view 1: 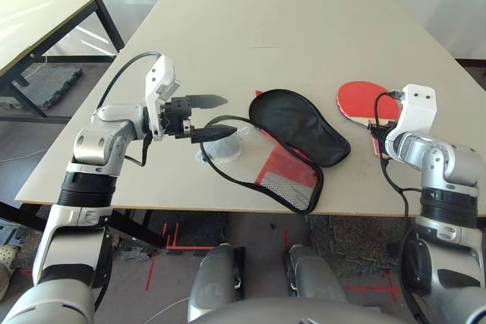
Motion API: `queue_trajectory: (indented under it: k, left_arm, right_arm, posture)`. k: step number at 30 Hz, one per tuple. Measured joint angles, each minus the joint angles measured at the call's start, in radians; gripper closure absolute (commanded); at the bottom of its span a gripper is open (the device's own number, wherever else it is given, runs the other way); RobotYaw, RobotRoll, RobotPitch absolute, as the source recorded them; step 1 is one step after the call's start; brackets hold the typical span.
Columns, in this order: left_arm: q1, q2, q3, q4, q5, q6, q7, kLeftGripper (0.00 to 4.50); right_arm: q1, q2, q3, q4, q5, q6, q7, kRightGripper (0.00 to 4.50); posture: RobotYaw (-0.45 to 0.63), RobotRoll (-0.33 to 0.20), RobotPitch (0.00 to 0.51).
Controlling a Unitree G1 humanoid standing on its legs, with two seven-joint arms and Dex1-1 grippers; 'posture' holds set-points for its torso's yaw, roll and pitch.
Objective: Store the ping-pong paddle in its case and zip it.
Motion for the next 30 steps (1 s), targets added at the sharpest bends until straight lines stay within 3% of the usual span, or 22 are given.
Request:
queue_trajectory:
  k: [7,17,29,30]
  left_arm:
    - [0.0,0.0,-0.007,0.004,0.0,0.0,-0.007,0.0]
    - [0.0,-0.001,-0.008,0.007,0.0,-0.001,-0.011,0.0]
    - [0.0,-0.003,-0.009,0.008,0.0,-0.005,-0.01,0.0]
    - [0.0,-0.003,-0.009,0.008,0.0,-0.006,-0.01,0.0]
  right_arm:
    - [0.0,-0.011,0.003,0.004,-0.005,0.001,0.017,3.65]
    - [0.0,-0.034,0.036,0.022,-0.036,0.005,0.048,0.01]
    - [-0.002,-0.039,0.048,0.07,-0.06,-0.009,0.08,0.01]
    - [-0.005,-0.038,0.049,0.078,-0.061,-0.016,0.081,0.18]
  posture:
    - [0.03,0.0,0.058]
    - [0.03,0.0,0.055]
    - [0.04,0.0,0.051]
    - [0.04,0.0,0.051]
